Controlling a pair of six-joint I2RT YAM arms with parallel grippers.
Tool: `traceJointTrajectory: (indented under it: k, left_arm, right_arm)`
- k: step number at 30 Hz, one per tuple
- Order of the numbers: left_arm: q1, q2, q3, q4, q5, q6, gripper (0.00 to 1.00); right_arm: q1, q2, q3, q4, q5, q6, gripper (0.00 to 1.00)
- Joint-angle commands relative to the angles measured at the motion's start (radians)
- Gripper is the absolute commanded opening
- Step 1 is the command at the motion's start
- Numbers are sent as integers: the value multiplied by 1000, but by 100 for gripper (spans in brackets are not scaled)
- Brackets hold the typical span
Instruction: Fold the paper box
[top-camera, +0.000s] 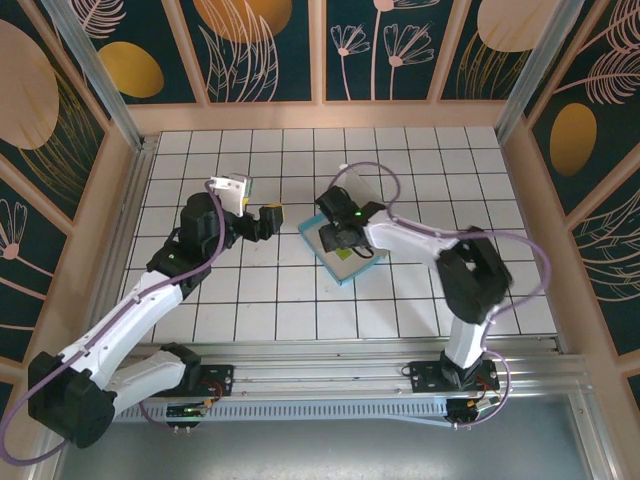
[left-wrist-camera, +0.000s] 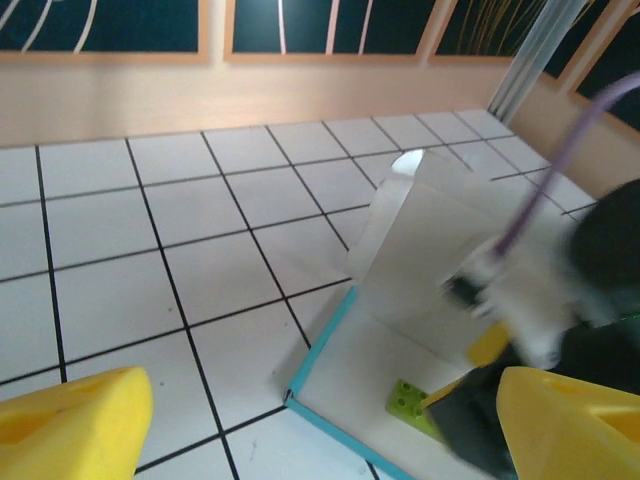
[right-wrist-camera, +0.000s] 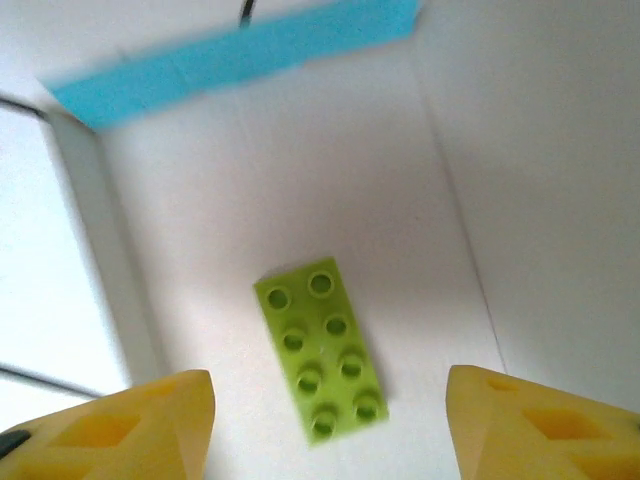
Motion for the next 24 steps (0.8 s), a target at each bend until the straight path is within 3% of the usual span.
traceJointTrajectory:
  k: [1,5,9,12,15,17,20,24]
  left_arm:
    - [1,11,34,-14,-28,-28,89]
    - [0,15,22,30,-34,-29,89]
    - [0,37,48,9,25,5,88]
    - [0,47,56,-2,157,40,87]
    - [0,76,76,-19,412,84,88]
    - [-1,87,74,-21,525,90,90]
    - [-6,101,74,-60,595,119,92]
    - [-7,113,89,-107,570,127,97]
  right_arm:
    - [14,-237,-91,-60,-3,410,62]
    - [34,-453,-283,-43,-22,767,62]
    - [35,-478,-378,-30,-75,989,62]
    - [33,-428,-419,82,-122,1035,62]
    - [30,-336,-417,141,-135,1066,62]
    - [28,-287,-404,157,-122,1063,62]
    - [24,-231,-408,183,-98,1063,62]
    - [25,-172,-418,179,-53,1064,56]
